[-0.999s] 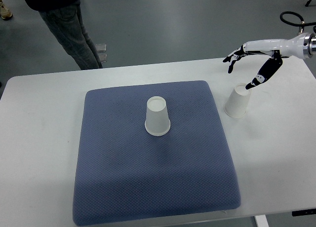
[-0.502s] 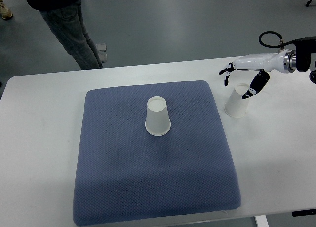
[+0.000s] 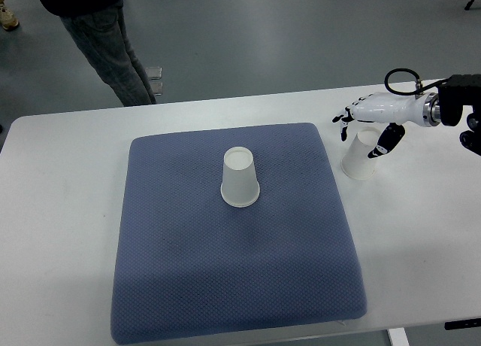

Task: Stack paper cups
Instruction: 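Close the right hand's fingers around the upside-down white paper cup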

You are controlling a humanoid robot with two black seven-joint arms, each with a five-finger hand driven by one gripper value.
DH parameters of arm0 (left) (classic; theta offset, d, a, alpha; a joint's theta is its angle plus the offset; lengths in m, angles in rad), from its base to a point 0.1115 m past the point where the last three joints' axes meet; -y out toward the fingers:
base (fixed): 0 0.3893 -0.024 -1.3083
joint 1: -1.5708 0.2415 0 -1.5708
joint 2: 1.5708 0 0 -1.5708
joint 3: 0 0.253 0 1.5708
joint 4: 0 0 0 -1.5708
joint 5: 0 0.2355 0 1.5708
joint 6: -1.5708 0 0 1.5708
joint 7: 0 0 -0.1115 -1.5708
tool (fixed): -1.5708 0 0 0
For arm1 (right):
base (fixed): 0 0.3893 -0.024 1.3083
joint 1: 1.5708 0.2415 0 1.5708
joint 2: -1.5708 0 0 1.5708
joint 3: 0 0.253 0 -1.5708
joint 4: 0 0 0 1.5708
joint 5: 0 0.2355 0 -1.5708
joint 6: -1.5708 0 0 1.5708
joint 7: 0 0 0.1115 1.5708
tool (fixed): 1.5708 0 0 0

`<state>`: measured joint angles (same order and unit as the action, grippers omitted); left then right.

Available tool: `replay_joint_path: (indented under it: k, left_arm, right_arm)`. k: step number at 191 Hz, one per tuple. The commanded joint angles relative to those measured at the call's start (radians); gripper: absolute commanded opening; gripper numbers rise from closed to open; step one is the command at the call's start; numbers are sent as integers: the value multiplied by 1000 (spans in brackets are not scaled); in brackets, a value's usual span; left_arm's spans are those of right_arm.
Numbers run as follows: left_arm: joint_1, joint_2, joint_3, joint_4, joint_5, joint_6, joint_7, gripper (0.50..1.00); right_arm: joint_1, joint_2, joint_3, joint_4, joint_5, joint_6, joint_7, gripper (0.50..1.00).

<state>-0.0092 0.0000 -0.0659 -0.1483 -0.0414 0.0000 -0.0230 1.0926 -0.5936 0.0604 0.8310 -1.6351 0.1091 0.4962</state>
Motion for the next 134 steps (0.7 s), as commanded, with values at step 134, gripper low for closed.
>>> replay_joint_path:
  k: [134]
  left_arm:
    - [0,0,0,1,0,0,0,1000]
  right_arm:
    - [-109,89,-2,-136,4,-134,4,905]
